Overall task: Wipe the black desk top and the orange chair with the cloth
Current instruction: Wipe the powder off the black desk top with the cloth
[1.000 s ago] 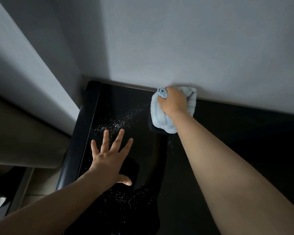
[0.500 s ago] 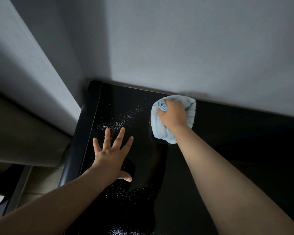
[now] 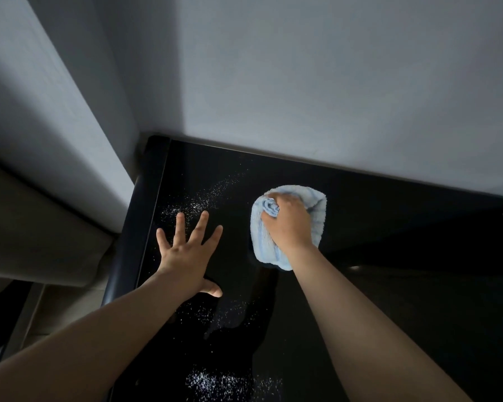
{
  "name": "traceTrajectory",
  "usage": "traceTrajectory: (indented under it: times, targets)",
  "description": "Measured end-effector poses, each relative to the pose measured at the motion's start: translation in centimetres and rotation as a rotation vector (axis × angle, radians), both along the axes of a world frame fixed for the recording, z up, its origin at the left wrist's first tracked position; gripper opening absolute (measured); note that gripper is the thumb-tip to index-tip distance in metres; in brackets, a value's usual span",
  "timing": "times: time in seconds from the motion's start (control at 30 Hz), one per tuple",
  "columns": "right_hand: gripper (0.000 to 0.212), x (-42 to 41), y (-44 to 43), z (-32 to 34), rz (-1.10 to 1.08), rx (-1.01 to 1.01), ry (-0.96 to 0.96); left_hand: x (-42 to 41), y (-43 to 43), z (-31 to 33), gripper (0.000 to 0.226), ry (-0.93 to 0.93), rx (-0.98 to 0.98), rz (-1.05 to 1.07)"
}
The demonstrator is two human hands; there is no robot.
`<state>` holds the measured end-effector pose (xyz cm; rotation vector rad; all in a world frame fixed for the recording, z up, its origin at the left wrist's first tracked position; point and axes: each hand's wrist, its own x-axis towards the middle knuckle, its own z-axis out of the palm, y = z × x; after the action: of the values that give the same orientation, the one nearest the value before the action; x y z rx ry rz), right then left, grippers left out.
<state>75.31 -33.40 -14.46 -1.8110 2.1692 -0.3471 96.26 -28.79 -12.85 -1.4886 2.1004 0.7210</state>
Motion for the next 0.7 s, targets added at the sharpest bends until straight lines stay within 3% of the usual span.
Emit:
traceTrajectory:
  times: [0.7]
  targets:
    - [0.035,0.7,9.3,-0.1,-0.009,-0.111,-0.106,0.2,0.1,-0.2,0.130,-0.015,-0.040,-0.020]
